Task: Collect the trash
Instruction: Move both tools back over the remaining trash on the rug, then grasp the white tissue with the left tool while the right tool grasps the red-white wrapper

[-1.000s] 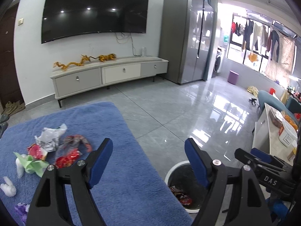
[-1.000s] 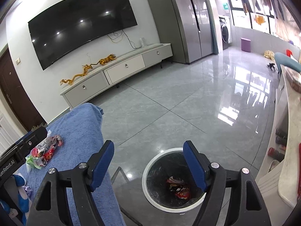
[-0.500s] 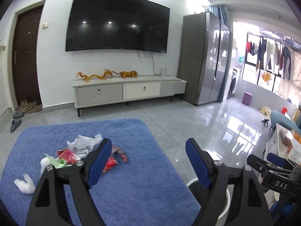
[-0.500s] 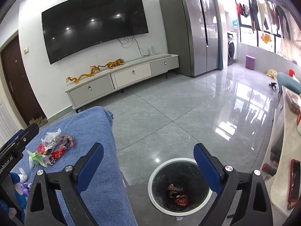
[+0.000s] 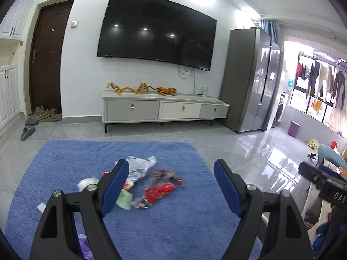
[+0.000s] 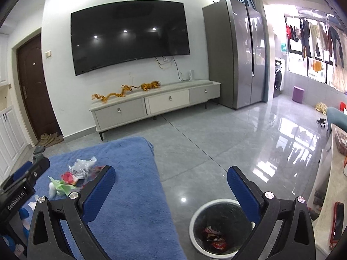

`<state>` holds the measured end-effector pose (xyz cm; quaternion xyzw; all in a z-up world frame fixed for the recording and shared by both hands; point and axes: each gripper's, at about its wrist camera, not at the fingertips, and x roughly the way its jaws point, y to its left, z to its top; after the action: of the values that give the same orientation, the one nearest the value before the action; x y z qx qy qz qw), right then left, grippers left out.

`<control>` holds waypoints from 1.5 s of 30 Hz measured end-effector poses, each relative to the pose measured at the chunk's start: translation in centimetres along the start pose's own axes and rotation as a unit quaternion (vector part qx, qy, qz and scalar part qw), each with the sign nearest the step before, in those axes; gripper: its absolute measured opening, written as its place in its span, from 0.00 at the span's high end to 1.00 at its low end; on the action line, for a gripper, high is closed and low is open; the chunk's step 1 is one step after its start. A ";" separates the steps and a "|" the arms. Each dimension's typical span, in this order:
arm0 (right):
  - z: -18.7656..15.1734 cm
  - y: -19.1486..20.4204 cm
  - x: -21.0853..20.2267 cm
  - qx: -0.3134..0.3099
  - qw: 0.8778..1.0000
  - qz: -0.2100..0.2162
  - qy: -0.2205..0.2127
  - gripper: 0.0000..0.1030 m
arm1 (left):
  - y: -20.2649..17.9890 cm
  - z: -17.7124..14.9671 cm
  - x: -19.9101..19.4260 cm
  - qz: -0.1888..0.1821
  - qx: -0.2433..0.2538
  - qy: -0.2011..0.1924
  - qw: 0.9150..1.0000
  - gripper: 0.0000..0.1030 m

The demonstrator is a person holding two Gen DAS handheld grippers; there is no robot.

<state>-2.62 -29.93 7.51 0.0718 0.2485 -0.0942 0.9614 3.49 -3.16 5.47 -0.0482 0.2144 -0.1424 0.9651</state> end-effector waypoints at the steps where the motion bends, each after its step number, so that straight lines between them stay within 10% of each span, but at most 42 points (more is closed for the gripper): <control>1: 0.1 0.3 -0.1 -0.002 1.000 0.003 -0.003 0.00 | 0.7 -0.1 -0.1 0.002 -0.001 0.001 1.000 0.22; 20: -2.0 8.1 5.8 -0.049 0.995 0.062 0.067 0.00 | 17.9 -4.0 1.0 0.110 -0.009 0.059 0.992 0.22; 33: -6.4 15.1 16.4 -0.027 0.960 0.179 0.215 0.00 | 21.0 -7.9 4.8 0.063 0.016 0.148 0.987 0.23; 39: -7.2 16.6 20.3 -0.001 0.949 0.192 0.248 0.18 | 21.4 -8.6 5.6 0.030 0.001 0.176 0.984 0.28; 45: -7.3 17.2 20.9 -0.016 0.951 0.186 0.245 0.41 | 21.1 -9.2 6.0 0.014 0.001 0.199 0.980 0.59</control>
<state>15.70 -14.92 -7.51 0.1225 0.4596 0.1111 0.8726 10.10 14.97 -8.50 -0.0145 0.4026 -0.1359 0.9051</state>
